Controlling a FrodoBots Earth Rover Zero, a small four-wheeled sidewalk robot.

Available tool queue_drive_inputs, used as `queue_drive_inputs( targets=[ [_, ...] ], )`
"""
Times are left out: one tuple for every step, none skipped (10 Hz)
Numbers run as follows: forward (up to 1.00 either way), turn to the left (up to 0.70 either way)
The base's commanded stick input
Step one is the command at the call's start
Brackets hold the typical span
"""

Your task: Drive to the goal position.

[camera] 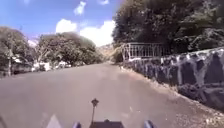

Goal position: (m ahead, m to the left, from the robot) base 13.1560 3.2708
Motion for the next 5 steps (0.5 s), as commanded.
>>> queue_drive_inputs(
  targets=[
    [0.7, 0.0],
    [0.7, 0.0],
    [0.7, 0.0],
    [0.7, 0.0],
    [0.7, 0.0]
  ],
)
